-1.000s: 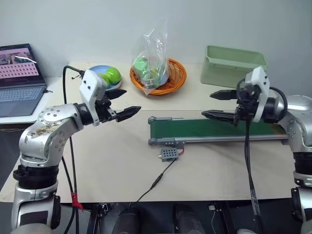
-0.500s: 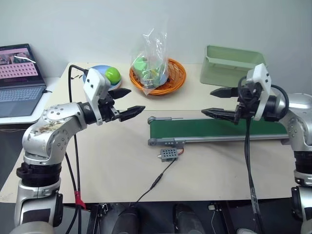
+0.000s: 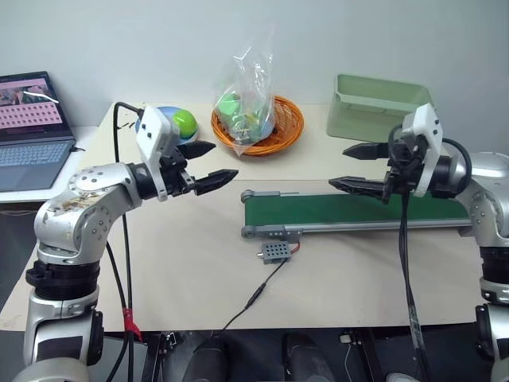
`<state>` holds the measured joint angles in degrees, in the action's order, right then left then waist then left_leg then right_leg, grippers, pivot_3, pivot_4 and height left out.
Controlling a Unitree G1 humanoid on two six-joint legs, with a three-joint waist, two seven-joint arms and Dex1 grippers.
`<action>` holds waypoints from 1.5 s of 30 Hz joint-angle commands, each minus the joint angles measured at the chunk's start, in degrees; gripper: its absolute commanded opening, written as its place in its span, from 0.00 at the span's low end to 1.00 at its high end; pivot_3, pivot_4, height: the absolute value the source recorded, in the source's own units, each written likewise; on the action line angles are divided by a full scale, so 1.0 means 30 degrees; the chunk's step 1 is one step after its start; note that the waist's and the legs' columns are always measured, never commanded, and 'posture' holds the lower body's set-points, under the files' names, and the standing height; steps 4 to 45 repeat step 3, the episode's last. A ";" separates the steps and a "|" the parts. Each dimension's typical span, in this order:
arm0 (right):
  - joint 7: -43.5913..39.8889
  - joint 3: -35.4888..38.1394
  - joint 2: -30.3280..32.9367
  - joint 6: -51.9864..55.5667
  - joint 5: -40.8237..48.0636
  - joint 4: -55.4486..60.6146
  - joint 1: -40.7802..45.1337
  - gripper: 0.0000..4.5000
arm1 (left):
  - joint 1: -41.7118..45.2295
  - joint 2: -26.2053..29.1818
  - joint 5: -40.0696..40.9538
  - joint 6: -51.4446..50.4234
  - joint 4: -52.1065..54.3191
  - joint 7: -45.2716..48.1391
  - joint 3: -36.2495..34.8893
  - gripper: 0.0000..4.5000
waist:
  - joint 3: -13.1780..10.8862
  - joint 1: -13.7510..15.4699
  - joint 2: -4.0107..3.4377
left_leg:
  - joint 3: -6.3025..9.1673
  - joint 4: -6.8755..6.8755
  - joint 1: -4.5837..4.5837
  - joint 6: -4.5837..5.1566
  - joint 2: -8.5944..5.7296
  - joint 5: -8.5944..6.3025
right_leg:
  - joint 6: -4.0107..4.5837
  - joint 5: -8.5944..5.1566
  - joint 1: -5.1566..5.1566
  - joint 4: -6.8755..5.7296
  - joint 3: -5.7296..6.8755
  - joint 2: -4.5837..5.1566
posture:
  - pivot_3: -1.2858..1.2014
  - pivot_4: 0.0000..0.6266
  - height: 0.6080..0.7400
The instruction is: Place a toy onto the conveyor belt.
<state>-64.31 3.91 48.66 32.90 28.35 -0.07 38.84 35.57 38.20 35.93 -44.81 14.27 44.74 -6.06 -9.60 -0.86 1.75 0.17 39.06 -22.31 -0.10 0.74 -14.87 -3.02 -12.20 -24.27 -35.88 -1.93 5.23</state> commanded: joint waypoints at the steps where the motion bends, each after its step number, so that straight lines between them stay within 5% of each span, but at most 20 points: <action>1: 0.0050 0.0818 0.0277 0.0016 0.0381 0.0649 0.0144 1.00 | 0.0157 0.0139 0.0232 0.0023 0.0509 -0.0086 -0.0391 0.98 | 0.0000 0.0002 0.0000 | 0.0000 0.0000 0.0000 0.0000 -0.0001 0.0000 | -0.0001 0.0000 0.0000 0.0000 0.0000 0.0001 | 0.52 0.24 1.00; 45: 0.0049 0.0798 0.0270 0.0001 0.0367 0.0621 0.0170 1.00 | 0.0118 0.0221 0.0290 -0.0136 0.0521 -0.0123 -0.0369 0.98 | 0.0000 0.0003 0.0000 | 0.0000 0.0000 0.0001 0.0000 -0.0001 0.0000 | 0.0000 0.0000 0.0001 -0.0001 0.0001 0.0001 | 0.52 0.24 1.00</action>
